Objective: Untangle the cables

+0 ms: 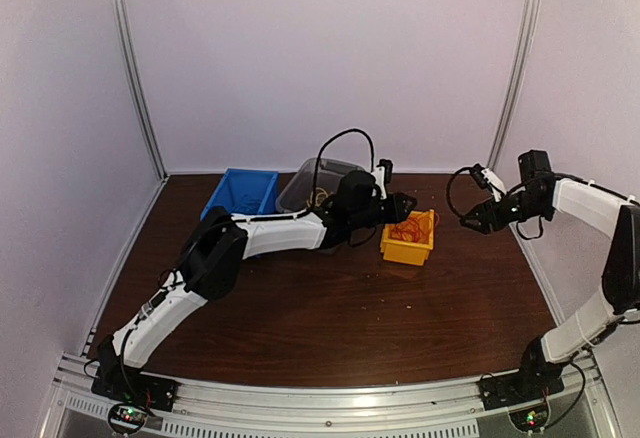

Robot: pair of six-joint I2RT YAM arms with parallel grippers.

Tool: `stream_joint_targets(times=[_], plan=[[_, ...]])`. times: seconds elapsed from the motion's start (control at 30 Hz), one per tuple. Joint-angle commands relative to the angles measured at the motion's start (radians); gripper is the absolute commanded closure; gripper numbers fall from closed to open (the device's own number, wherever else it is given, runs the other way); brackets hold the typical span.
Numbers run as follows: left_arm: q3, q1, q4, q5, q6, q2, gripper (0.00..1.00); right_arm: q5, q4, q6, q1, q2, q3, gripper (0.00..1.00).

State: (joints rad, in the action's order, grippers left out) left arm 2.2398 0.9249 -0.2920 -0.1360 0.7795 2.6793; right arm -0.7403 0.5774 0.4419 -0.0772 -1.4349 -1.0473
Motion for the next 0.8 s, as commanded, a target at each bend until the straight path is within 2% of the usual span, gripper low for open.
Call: stream_joint_targets(times=[0.0,0.07,0.27,0.4,0.53,0.77], plan=[[0.052,0.014,0.054,-0.013,-0.054,0.001,0.48,0.038,-0.06,-0.013,0.028,-0.062,-0.007,0.39],[0.042,0.015,0.067,-0.005,-0.08,-0.03,0.39,0.033,-0.065,-0.029,0.037,-0.095,-0.029,0.4],[-0.016,0.011,0.089,0.039,-0.157,-0.142,0.25,-0.005,-0.06,-0.044,0.077,-0.193,-0.097,0.37],[-0.009,-0.009,0.106,-0.065,-0.132,-0.171,0.18,-0.005,-0.104,-0.073,0.135,-0.221,-0.115,0.36],[-0.015,-0.03,0.154,-0.138,-0.057,-0.193,0.18,-0.036,-0.119,-0.116,0.146,-0.262,-0.151,0.36],[0.035,-0.036,0.435,-0.198,-0.026,-0.21,0.21,-0.053,-0.108,-0.131,0.142,-0.251,-0.168,0.37]])
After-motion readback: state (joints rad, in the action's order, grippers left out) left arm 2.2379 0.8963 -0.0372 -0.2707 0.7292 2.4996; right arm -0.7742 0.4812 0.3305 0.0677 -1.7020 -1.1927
